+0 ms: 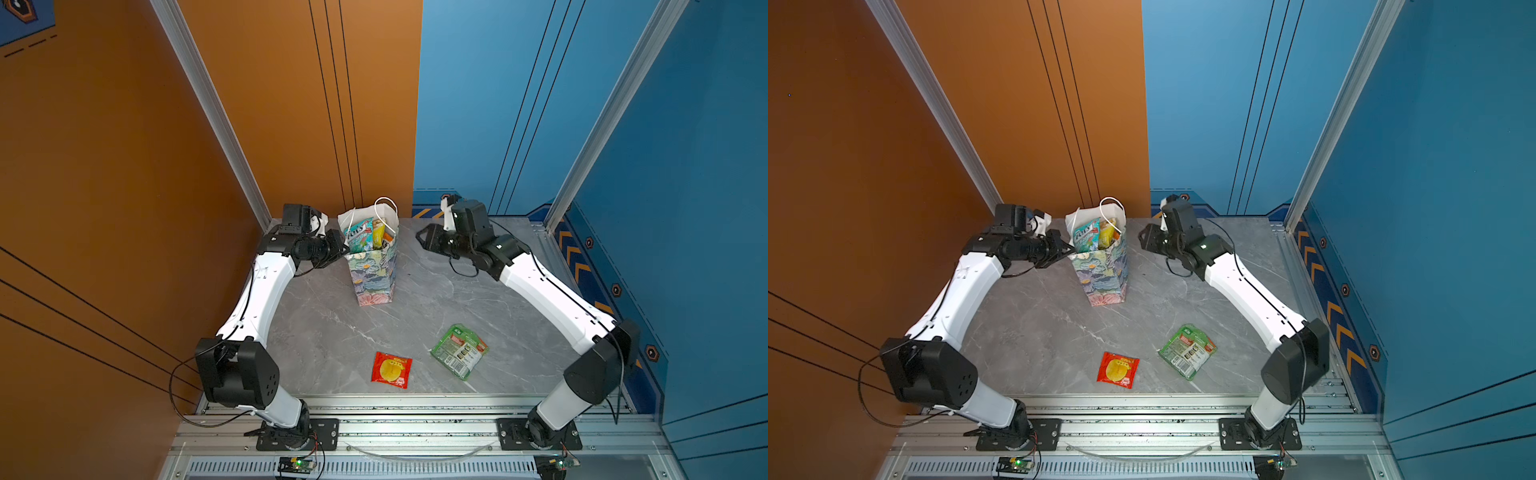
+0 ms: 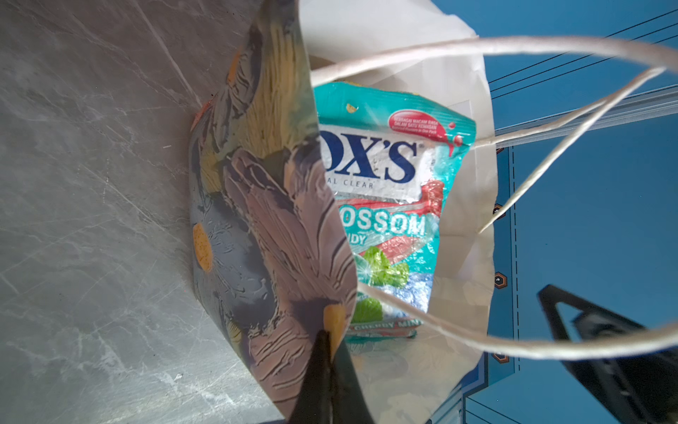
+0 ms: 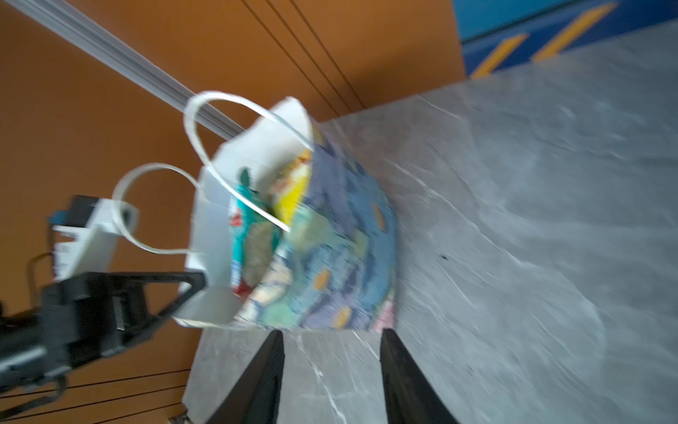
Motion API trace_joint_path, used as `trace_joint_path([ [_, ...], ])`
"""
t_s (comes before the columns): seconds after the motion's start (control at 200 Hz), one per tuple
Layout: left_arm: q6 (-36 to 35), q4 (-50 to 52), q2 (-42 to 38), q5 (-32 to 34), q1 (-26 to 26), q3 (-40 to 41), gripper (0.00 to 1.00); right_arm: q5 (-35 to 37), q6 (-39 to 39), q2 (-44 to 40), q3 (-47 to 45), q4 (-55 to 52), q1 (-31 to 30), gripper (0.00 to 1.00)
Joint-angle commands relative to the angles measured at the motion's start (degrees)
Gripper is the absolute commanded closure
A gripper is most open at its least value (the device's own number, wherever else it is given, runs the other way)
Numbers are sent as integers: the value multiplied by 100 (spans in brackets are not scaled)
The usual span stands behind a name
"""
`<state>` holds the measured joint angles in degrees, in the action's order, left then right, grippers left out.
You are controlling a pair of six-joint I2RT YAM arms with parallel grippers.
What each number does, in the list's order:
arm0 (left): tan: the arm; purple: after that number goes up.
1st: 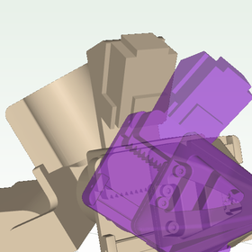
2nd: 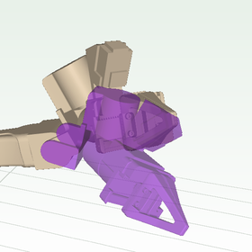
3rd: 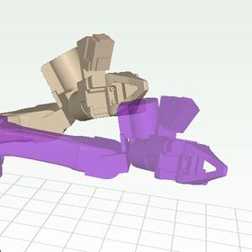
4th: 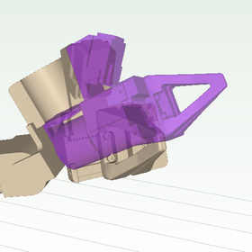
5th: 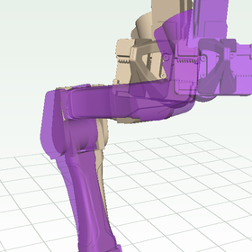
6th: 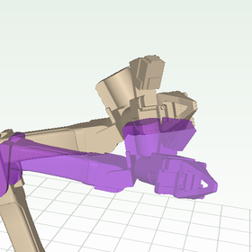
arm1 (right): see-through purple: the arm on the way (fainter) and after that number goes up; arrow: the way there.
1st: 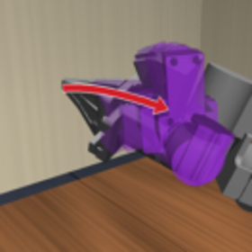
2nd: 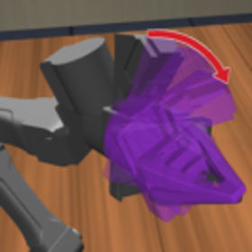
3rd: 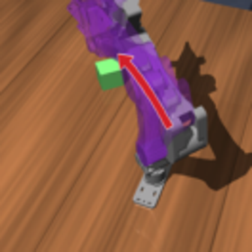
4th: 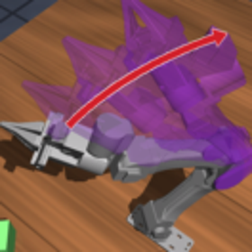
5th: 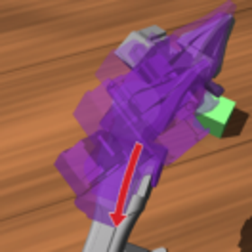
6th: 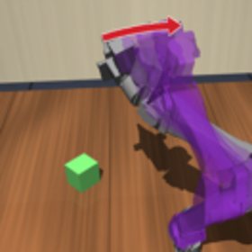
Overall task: Place the snacks into the paper bag
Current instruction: Rotate the snack at the bottom-center of the table.
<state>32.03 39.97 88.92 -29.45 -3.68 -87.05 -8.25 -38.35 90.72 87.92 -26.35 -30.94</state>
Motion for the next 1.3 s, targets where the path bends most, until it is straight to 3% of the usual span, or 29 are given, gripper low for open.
trace_joint_path([
  [0.0, 1, -132, -218, -281, 43, 0, 100, 54, -10, -711, -1269, -378, 278, 53],
  [0.21, 22, -173, -190, -289, 9, -24, 100, -297, 269, -1607, -3262, -1079, 881, 49],
  [0.375, 47, -176, -187, -289, -27, -7, 100, -431, 415, -1961, -3977, -1632, 1140, 49],
  [0.551, 56, -182, -207, -247, -38, 30, 100, -350, -187, -2856, -4833, -1748, 1162, 42],
  [0.801, 23, -185, -174, -272, -67, -5, 100, -839, -1317, -3790, -5943, -1180, 1062, 40],
  [1.101, 32, -187, -206, -250, -71, 2, 100, -1082, -1981, -3240, -6281, 67, 848, 38],
  [1.296, 48, -177, -200, -241, -89, -11, 100, -740, -2307, -2392, -6137, 947, 474, 36],
])
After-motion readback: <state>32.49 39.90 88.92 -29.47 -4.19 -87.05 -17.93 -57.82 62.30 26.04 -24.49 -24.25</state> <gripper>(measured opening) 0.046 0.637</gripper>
